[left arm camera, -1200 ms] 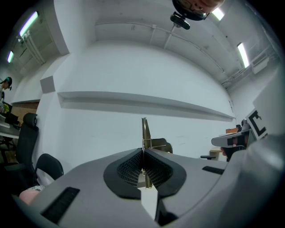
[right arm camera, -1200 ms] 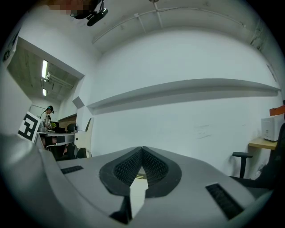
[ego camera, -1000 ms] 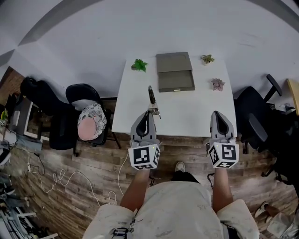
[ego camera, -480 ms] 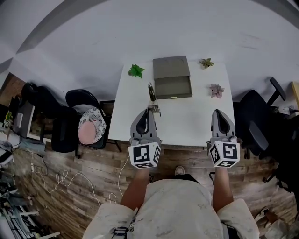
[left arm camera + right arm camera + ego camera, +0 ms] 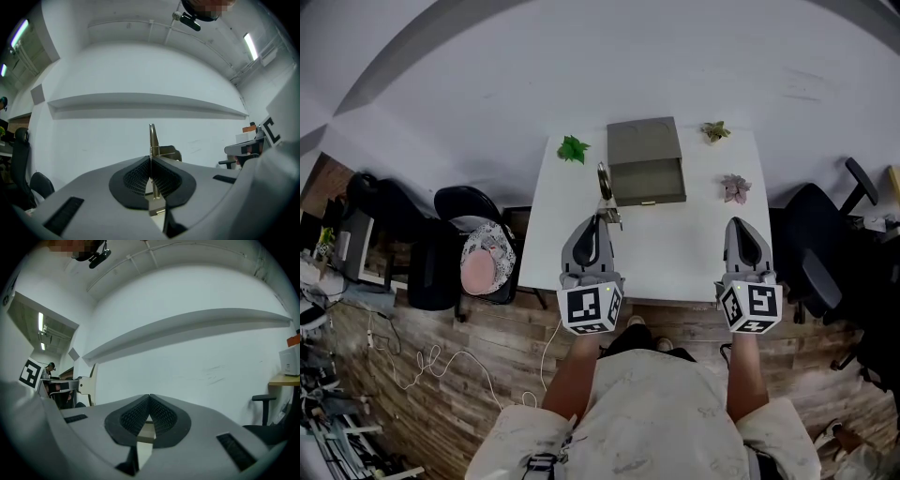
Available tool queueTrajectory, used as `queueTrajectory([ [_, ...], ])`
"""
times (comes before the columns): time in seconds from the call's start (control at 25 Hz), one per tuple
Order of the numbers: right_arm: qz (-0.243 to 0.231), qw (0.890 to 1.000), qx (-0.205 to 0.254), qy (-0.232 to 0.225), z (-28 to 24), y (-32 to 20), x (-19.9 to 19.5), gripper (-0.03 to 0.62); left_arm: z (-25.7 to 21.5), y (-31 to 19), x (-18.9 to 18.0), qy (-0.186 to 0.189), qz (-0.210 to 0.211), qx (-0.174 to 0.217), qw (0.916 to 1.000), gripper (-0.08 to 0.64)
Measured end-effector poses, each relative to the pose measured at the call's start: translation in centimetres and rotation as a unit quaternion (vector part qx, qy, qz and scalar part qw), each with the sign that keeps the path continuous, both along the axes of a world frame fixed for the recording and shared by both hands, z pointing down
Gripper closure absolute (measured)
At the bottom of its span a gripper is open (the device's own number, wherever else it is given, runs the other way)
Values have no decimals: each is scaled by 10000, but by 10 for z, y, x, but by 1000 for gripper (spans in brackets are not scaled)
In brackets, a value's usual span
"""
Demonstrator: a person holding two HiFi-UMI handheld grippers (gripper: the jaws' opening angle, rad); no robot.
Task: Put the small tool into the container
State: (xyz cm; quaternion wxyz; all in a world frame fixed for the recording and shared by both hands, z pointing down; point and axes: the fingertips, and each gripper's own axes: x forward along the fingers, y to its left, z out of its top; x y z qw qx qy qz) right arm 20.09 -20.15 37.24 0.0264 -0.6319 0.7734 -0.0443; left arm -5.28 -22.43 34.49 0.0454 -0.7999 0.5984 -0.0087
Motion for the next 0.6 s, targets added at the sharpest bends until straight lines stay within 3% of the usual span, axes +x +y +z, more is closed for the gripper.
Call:
queueTrajectory([
  [0.6, 428, 9991, 4, 67, 0, -60, 2, 577, 5, -86, 7, 17, 450, -7, 9990, 551],
])
